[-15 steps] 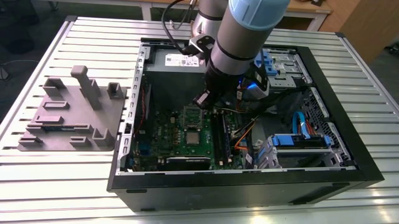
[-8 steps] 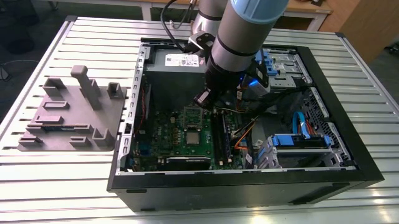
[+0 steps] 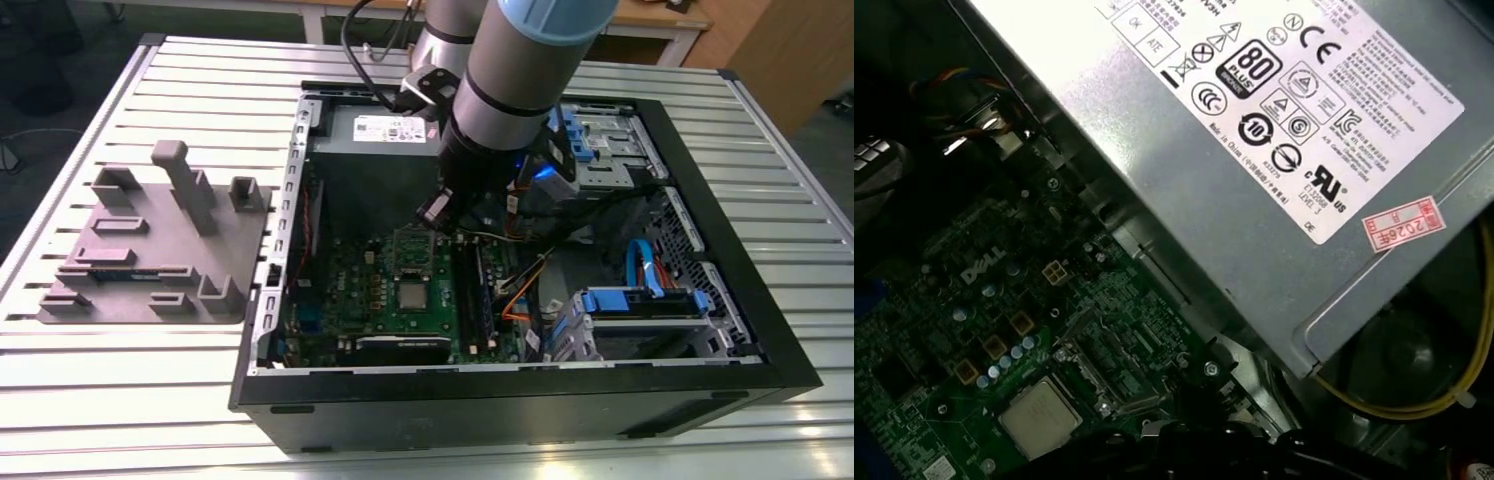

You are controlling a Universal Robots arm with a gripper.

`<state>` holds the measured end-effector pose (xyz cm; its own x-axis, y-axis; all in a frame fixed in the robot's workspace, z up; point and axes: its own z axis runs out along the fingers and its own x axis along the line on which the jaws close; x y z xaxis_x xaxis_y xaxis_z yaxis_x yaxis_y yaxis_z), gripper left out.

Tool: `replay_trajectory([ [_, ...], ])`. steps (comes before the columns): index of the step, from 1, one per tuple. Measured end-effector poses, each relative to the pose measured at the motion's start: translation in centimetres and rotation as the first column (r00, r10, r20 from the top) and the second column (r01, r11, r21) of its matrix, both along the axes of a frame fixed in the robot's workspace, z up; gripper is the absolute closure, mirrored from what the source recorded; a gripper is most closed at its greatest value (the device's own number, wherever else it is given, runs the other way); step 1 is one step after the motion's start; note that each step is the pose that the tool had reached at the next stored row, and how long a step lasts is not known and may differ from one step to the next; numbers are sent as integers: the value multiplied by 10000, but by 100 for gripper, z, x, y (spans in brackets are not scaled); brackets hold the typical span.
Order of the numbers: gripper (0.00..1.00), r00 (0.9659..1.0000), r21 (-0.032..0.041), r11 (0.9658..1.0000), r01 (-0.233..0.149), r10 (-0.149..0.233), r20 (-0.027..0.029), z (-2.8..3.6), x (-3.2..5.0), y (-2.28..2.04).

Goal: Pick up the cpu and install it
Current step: 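Close the cpu cover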

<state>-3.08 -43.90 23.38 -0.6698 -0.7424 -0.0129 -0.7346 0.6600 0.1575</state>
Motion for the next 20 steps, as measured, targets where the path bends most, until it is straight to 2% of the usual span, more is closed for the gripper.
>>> replay_trajectory([
  [3,90,9999,1,9999,-128,128,0,19,0,0],
  [7,90,9987,0,9987,-505,505,0,24,0,0],
  [13,90,9941,-2,9941,-1085,1085,0,37,0,0],
  [20,90,9898,3,9898,-1426,1426,2,69,0,0],
])
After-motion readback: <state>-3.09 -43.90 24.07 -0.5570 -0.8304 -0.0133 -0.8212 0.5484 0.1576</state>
